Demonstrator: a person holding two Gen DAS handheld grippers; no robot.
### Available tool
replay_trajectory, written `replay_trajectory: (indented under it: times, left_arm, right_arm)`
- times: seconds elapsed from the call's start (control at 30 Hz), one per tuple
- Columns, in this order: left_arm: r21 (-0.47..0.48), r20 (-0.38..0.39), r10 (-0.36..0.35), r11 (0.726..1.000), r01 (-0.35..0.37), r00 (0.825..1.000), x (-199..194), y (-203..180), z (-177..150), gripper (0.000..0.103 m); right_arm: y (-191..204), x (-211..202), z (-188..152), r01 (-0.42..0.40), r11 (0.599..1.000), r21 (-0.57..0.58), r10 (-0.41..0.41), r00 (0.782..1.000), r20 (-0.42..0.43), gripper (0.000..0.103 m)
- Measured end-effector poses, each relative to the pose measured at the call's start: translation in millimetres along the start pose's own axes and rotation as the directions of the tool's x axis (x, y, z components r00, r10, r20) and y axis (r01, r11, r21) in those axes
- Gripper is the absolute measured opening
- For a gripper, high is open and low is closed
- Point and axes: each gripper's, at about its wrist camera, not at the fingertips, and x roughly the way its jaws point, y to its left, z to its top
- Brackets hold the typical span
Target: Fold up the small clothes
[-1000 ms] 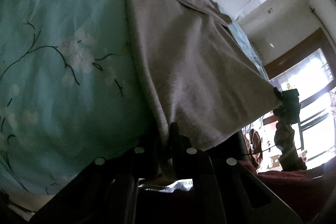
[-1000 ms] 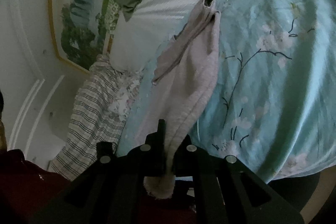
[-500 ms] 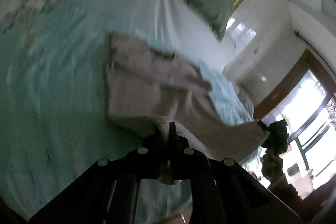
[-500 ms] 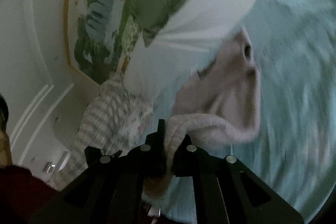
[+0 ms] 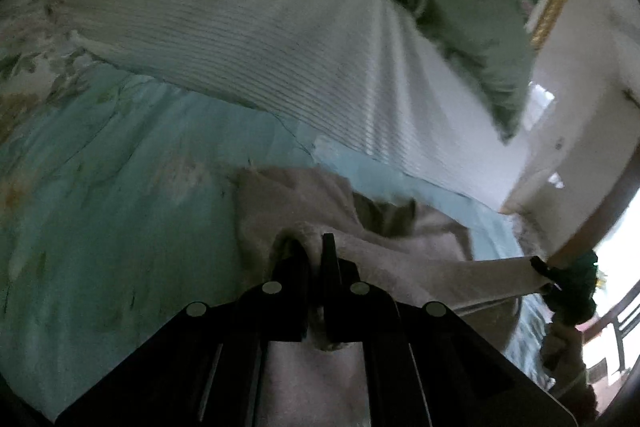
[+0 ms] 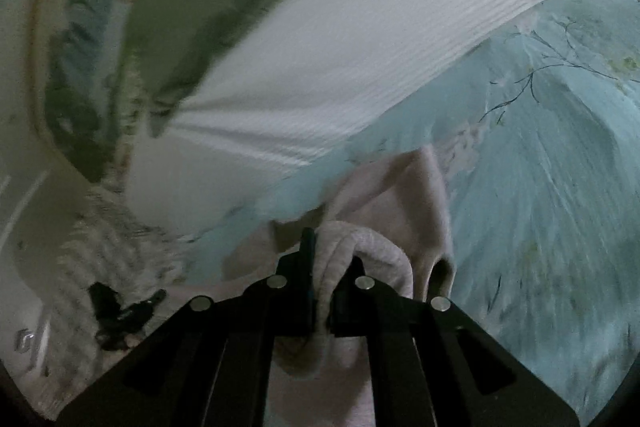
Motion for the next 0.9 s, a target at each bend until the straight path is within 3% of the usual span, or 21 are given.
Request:
replay_trajectory:
  times: [0.13,0.27,0.43,0.47,0.53,0.57,0.6,0.63,0.7,0.77,0.83,0.9]
  left_arm:
    - [0.013,-0.042,0.045,0.999,-0.044,0.998,56.0,7.9,16.7,0.003]
    - [0.025,-0.102,0.118,0.993,-0.116,0.988,112.3,21.0,19.9,0.003]
    - [0.01,-0.183,0.18,0.983,-0.181,0.966,152.8,42.4,5.0,0.008]
    - [-0.005,-0.193,0.171,0.985,-0.175,0.966,153.7,47.6,0.5,0.008]
    - [-0.037,-0.197,0.14,0.988,-0.15,0.97,144.9,51.3,-4.6,0.023]
    - [-0.047,-0.194,0.127,0.989,-0.138,0.973,135.4,50.3,-8.4,0.03]
    - [-0.044,-0.177,0.13,0.989,-0.14,0.976,123.3,46.5,-14.3,0.044]
    - [-0.031,-0.161,0.132,0.99,-0.139,0.978,114.3,41.5,-19.7,0.047]
    - [0.019,-0.162,0.109,0.994,-0.107,0.981,100.5,23.7,-38.6,0.047]
    - [0.062,-0.198,0.062,0.997,-0.05,0.978,96.6,1.0,-60.3,0.047]
    - [0.104,-0.239,0.057,0.994,-0.032,0.969,104.2,-16.5,-74.7,0.047]
    - [0.184,-0.259,0.123,0.98,-0.076,0.958,118.9,-34.3,-85.8,0.047]
  right_arm:
    - [-17.4,41.2,8.7,0.103,0.995,-0.002,-0.103,0.994,-0.045,0.006]
    - [-36.6,76.6,1.4,0.202,0.979,0.002,-0.2,0.973,-0.117,0.008]
    - [-48.4,70.0,-3.2,0.174,0.982,0.079,-0.165,0.98,-0.111,0.014]
    - [-46.9,60.0,-2.8,0.171,0.981,0.092,-0.162,0.982,-0.094,0.022]
    - [-35.0,32.4,-3.5,0.18,0.982,0.063,-0.179,0.984,-0.022,0.032]
    - [-27.6,22.5,-5.5,0.187,0.982,0.038,-0.187,0.982,0.009,0.034]
    - [-17.5,12.1,-10.0,0.188,0.982,0.003,-0.188,0.982,0.036,0.034]
    - [-6.2,5.6,-16.1,0.174,0.984,-0.039,-0.172,0.984,0.043,0.034]
    - [15.1,8.6,-34.7,0.117,0.983,-0.14,-0.122,0.992,-0.028,0.034]
    - [32.5,28.8,-56.6,0.084,0.966,-0.245,-0.124,0.981,-0.151,0.034]
    - [42.8,53.8,-72.5,0.079,0.937,-0.341,-0.167,0.957,-0.237,0.034]
    - [42.0,73.9,-73.8,0.138,0.91,-0.391,-0.257,0.928,-0.271,0.034]
